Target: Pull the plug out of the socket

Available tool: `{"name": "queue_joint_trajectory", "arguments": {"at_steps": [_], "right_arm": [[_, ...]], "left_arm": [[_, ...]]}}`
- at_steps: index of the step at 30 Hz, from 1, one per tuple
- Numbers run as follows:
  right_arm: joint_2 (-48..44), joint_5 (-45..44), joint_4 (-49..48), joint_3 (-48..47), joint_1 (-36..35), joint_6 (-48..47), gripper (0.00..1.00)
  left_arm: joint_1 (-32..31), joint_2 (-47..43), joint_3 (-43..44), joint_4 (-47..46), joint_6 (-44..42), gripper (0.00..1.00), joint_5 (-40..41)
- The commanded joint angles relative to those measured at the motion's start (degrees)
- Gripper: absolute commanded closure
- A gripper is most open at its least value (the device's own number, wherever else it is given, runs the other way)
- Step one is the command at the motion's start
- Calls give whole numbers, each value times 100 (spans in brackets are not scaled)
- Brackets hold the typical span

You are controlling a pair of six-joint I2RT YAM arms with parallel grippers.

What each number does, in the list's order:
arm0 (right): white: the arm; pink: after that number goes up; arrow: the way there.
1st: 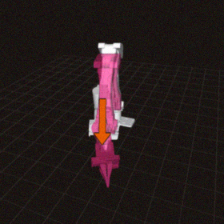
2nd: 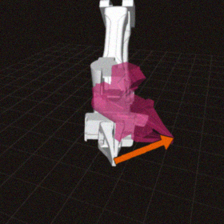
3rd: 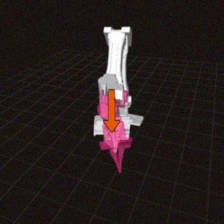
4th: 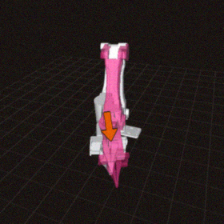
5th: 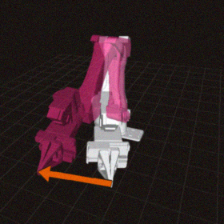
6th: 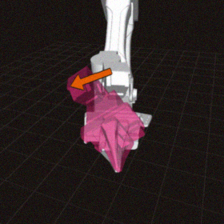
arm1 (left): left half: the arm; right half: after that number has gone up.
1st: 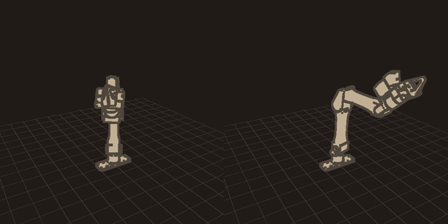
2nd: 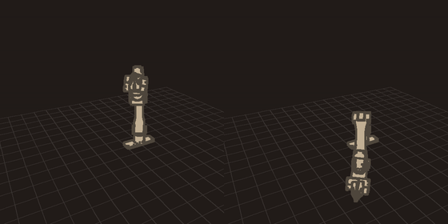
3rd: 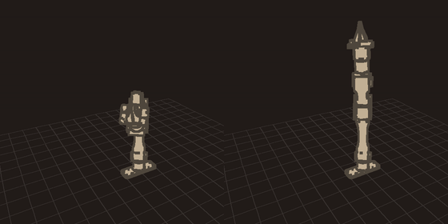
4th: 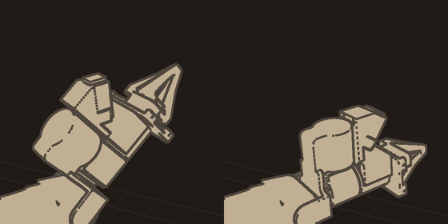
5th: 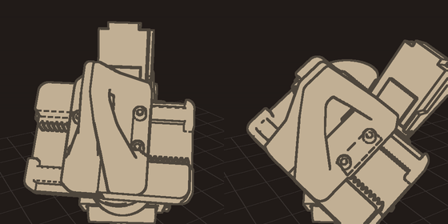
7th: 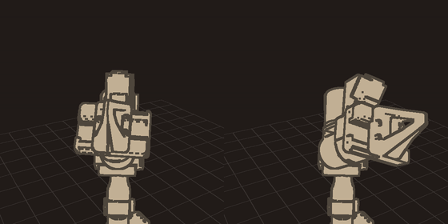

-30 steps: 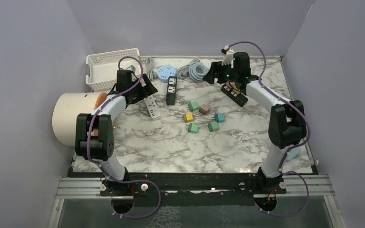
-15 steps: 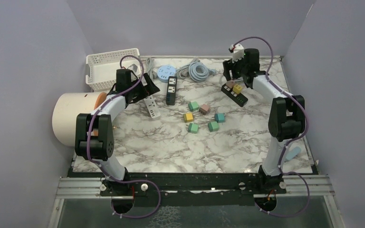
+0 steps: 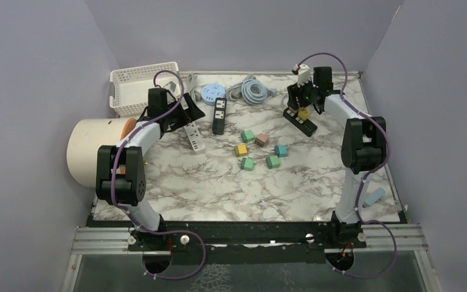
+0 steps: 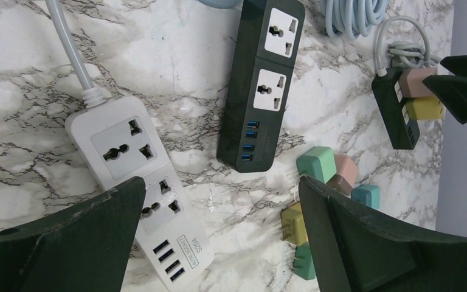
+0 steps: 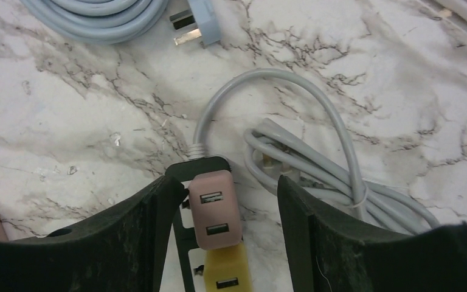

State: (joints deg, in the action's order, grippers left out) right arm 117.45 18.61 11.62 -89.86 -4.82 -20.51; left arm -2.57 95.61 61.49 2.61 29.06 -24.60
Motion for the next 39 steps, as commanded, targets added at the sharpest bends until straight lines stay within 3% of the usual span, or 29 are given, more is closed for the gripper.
{"name": "queue_joint_trajectory", "arguments": {"at_steps": [1,10,16,18,19,26,32,39], "right_arm": [[131,454,161,101,-28,-1,36],[320,3,458,-73,-28,140,47],[504,-97,720,-389,-25,205,76],[502,-159,719,-407,-28,225,94],[492,-211,719,-427,-23,254,98],[27,-509,420,-660,-19,655,99],[-439,-218,743,-1273,-17,1334,99],[-846,214,908,-1638,-15,2182,99]], "left_arm": [[37,-183,121,-159,-40,1,-159],[-7,-246,194,-177,80,2,-170],[-518,-96,557,-189,324,3,-14],[-765,41,739,-238,438,4,66],[-893,124,853,-276,495,4,88],[-1959,1321,2486,-290,571,4,285],[-2470,2282,3911,12,507,5,242],[-2906,3025,4941,155,342,5,-301]]}}
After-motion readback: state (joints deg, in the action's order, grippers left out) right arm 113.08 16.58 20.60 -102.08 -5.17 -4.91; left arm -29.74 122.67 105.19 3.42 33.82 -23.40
